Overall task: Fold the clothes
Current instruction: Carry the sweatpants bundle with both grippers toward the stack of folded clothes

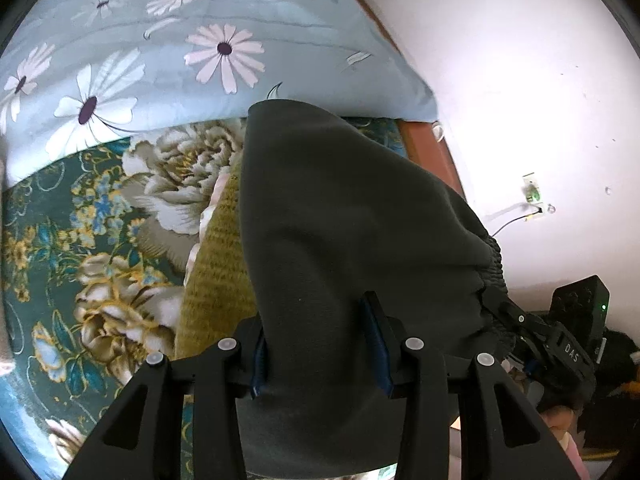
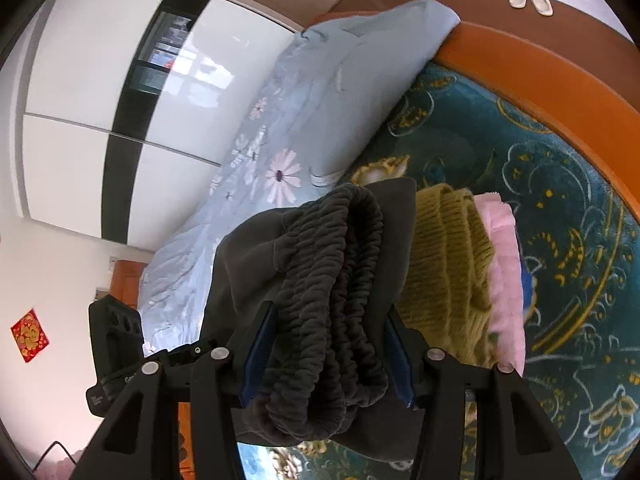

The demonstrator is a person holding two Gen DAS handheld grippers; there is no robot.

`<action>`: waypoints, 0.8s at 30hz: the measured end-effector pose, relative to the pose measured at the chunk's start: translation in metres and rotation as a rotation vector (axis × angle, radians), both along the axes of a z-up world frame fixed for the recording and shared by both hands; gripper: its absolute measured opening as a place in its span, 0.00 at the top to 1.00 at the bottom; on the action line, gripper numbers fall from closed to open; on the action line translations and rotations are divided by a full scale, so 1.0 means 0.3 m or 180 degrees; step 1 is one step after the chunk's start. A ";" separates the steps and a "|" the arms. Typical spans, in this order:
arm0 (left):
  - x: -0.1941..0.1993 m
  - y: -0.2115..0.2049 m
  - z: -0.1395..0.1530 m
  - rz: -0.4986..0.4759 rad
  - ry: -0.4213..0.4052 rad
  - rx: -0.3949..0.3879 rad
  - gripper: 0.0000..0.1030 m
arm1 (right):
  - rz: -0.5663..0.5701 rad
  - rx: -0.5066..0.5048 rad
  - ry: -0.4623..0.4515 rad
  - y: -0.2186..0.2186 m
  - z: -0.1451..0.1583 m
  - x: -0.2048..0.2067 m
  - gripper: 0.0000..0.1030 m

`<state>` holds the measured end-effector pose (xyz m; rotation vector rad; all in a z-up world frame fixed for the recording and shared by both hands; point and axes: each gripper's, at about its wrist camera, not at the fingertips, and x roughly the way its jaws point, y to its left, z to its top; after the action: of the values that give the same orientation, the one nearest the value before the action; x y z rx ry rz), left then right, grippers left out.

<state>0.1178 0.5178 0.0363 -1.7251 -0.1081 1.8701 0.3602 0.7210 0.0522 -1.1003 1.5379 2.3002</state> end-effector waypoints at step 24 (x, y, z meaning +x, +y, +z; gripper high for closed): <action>-0.118 0.024 -0.008 -0.0101 -0.0016 -0.0010 0.51 | -0.0051 0.0402 -0.0321 0.002 0.049 0.017 0.41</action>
<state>0.0824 0.5251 0.0338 -1.7239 -0.0792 1.8440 0.3653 0.7216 0.0668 -1.1475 1.3409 2.2593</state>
